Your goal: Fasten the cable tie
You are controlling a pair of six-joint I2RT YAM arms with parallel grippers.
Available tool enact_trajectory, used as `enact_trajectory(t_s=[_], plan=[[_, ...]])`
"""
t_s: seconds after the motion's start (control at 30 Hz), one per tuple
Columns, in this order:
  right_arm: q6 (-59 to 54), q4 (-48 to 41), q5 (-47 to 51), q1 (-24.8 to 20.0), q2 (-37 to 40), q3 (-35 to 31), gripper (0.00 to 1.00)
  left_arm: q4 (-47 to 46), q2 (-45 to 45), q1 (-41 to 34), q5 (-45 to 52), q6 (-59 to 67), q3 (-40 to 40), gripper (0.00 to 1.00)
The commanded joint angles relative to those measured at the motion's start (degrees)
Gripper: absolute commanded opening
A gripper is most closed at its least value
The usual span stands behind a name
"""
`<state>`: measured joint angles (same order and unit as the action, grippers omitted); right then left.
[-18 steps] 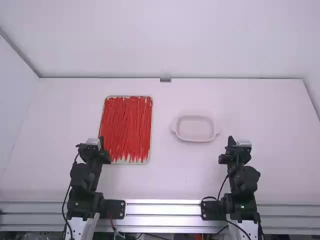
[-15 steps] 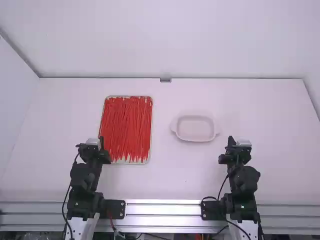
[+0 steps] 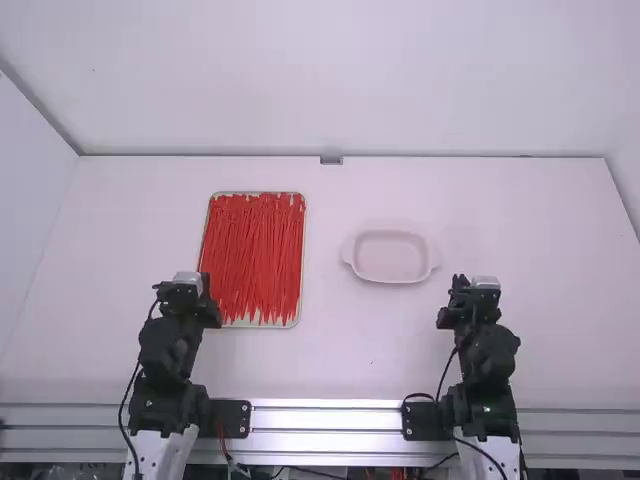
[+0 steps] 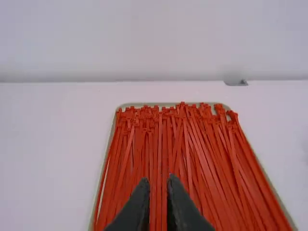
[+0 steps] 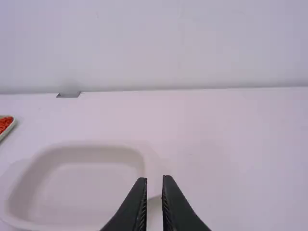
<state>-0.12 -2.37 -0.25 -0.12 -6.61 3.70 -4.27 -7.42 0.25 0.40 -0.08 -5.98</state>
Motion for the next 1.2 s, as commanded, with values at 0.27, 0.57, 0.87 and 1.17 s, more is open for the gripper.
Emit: enact_trajectory(t_s=[0.27, 0.57, 0.87, 1.17], plan=[[1.1, -4.1, -0.5, 1.1, -11.8, 11.7, 0.26, -6.7, -13.0, 0.0, 1.4, -0.5, -13.0, 0.26], [3.9, -8.9, -1.1, 3.6, -22.9, 22.2, 0.44, -15.2, -27.0, 0.1, 4.0, -4.0, -25.9, 0.44], [3.6, -14.0, -1.3, 6.3, -33.8, 32.1, 0.61, -22.9, -40.4, 0.1, 5.2, -5.6, -38.2, 0.61], [7.3, -19.5, -2.3, 7.2, -45.1, 42.0, 0.78, -30.8, -53.8, 0.1, 6.7, -7.2, -50.6, 0.78]])
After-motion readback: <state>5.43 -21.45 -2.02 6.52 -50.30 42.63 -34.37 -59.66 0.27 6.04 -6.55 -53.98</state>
